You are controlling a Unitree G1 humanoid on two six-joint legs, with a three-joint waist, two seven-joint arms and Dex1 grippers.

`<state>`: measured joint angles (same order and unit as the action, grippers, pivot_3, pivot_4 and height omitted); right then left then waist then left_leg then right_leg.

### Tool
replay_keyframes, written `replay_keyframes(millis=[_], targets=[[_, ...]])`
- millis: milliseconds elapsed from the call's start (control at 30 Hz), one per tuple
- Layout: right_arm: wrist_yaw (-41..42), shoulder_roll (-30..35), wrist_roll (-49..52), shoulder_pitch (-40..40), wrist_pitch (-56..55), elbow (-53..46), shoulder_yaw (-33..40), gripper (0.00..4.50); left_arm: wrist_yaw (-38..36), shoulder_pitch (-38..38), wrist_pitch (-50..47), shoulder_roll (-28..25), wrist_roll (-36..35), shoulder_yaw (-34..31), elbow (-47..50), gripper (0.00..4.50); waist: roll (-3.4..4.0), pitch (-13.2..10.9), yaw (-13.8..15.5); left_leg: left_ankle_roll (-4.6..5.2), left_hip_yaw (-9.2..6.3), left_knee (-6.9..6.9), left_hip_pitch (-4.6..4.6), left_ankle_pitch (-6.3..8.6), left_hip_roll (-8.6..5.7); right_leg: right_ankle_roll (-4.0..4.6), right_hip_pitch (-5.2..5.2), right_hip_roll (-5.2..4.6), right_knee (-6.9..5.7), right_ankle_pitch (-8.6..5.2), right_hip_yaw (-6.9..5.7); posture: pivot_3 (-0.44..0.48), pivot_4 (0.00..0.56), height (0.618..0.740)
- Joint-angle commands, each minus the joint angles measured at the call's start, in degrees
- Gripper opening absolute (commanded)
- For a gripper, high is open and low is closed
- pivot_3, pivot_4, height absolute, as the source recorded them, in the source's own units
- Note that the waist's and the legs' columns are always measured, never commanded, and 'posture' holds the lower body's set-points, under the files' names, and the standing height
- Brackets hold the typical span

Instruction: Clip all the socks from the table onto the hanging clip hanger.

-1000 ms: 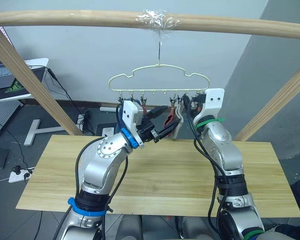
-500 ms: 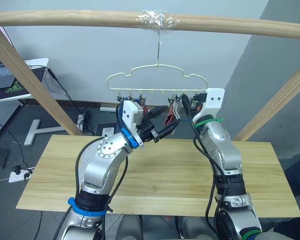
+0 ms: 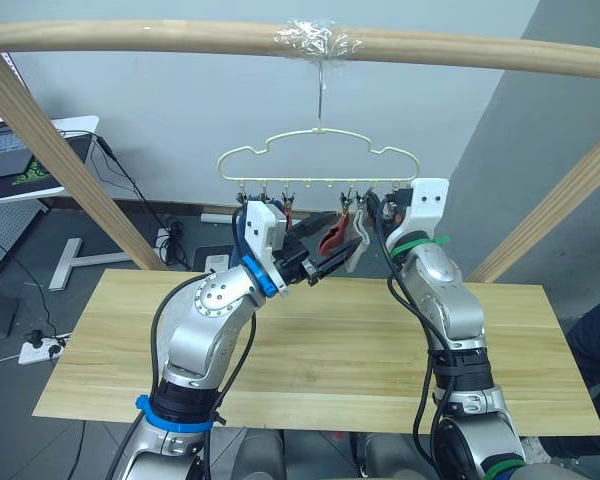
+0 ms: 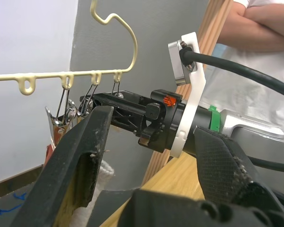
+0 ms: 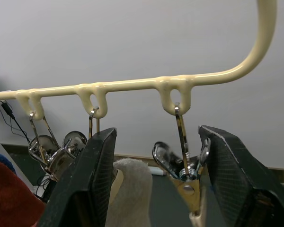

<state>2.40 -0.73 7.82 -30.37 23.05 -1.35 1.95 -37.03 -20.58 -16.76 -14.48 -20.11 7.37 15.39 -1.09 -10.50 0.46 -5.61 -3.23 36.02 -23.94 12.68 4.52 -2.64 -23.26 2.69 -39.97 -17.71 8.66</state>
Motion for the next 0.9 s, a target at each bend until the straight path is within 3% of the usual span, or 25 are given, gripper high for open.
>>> replay_keyframes(millis=[33, 267, 367, 567, 900], targets=[[0.1, 0.2, -0.14, -1.05, -0.79, -0.77, -0.17, 2.86, -0.06, -0.46, 1.39, 0.25, -0.31, 0.16, 2.66, 3.14, 0.0, 0.0, 0.03, 0.0, 0.0, 0.0, 0.0, 0.0, 0.0, 0.0, 0.0, 0.0, 0.0, 0.0, 0.0, 0.159, 0.133, 0.74], [0.79, 0.09, 0.34, -1.52, -1.09, -0.45, -0.44, 2.86, 0.07, -0.63, 1.49, 0.41, -0.27, 0.13, 2.61, 3.14, 0.0, 0.0, 0.12, 0.0, 0.0, 0.01, 0.0, 0.0, 0.0, 0.0, 0.0, 0.0, 0.0, 0.0, 0.0, 0.159, 0.133, 0.74], [0.97, 0.2, 0.3, -1.51, -1.21, -0.45, -0.49, 2.27, 0.26, -0.57, 1.42, 0.51, -0.19, 0.21, 2.79, 3.14, 0.0, 0.0, 0.17, 0.0, 0.0, 0.01, 0.0, 0.0, 0.0, 0.0, 0.0, 0.0, -0.01, 0.0, 0.0, 0.162, 0.138, 0.74], [0.92, 0.69, -0.49, -1.53, -1.46, -0.12, -0.91, 0.22, 0.37, -0.19, 1.32, 0.52, -0.25, 0.35, 3.07, 3.14, 0.0, 0.0, 0.56, 0.0, 0.0, 0.01, 0.0, 0.0, 0.0, 0.0, 0.0, 0.0, -0.01, 0.0, 0.0, 0.162, 0.138, 0.74], [0.9, 1.5, -1.0, -1.05, -1.2, -0.41, -1.06, 0.13, 0.55, 0.11, 1.17, 0.56, -0.19, 0.72, 3.36, 3.14, 0.0, 0.0, 0.9, 0.0, 0.0, 0.02, 0.0, 0.0, 0.0, 0.0, 0.0, 0.0, -0.02, 0.0, 0.0, 0.163, 0.143, 0.74]])
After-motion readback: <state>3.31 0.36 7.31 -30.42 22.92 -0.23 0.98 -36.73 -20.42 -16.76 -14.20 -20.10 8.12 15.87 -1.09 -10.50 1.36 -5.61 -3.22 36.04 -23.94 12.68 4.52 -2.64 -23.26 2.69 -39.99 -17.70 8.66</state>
